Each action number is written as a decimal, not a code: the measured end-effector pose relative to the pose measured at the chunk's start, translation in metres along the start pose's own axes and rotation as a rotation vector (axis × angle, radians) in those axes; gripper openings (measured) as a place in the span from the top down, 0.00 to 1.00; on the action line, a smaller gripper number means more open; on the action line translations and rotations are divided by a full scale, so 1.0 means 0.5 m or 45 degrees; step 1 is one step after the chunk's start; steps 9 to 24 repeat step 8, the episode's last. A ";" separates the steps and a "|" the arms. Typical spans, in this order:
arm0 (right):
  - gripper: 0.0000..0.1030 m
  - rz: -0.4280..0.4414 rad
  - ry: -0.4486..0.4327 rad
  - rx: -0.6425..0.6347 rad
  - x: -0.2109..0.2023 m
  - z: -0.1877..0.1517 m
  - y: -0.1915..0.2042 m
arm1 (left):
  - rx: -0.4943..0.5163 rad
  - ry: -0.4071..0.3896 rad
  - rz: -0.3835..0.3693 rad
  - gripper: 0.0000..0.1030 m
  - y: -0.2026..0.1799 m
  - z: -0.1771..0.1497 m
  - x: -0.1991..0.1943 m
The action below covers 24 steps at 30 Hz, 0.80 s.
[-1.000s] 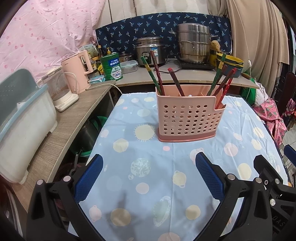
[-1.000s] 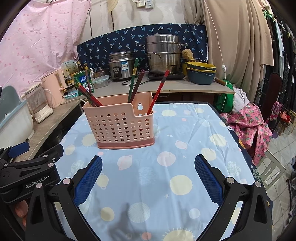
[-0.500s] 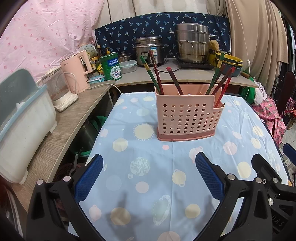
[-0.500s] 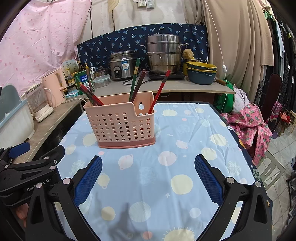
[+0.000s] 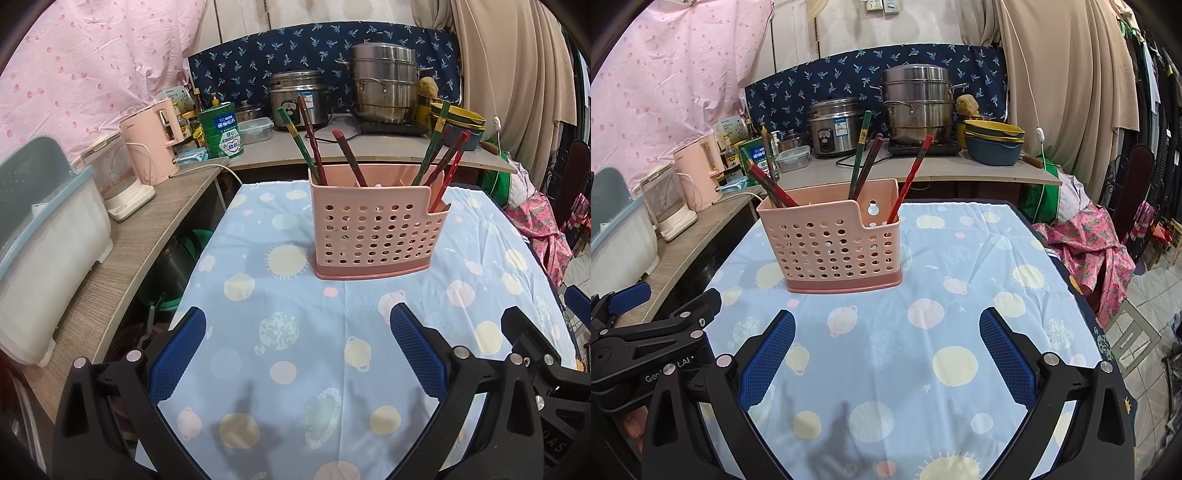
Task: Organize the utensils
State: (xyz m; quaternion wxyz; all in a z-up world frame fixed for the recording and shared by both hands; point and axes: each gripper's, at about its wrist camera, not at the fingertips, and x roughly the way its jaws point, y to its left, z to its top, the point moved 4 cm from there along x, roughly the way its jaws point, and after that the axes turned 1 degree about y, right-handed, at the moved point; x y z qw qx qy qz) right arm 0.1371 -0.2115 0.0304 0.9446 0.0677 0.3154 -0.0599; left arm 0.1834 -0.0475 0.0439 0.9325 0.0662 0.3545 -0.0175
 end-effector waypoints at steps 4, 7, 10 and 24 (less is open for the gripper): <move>0.06 -0.010 0.014 -0.003 0.004 -0.002 0.001 | -0.011 0.000 -0.001 0.07 0.004 0.000 0.005; 0.06 -0.019 0.026 -0.013 0.010 -0.004 0.002 | -0.007 0.002 -0.001 0.07 0.005 0.000 0.010; 0.06 -0.017 0.026 -0.009 0.011 -0.002 0.001 | -0.006 0.004 -0.002 0.07 0.005 0.000 0.012; 0.06 -0.017 0.026 -0.009 0.011 -0.002 0.001 | -0.006 0.004 -0.002 0.07 0.005 0.000 0.012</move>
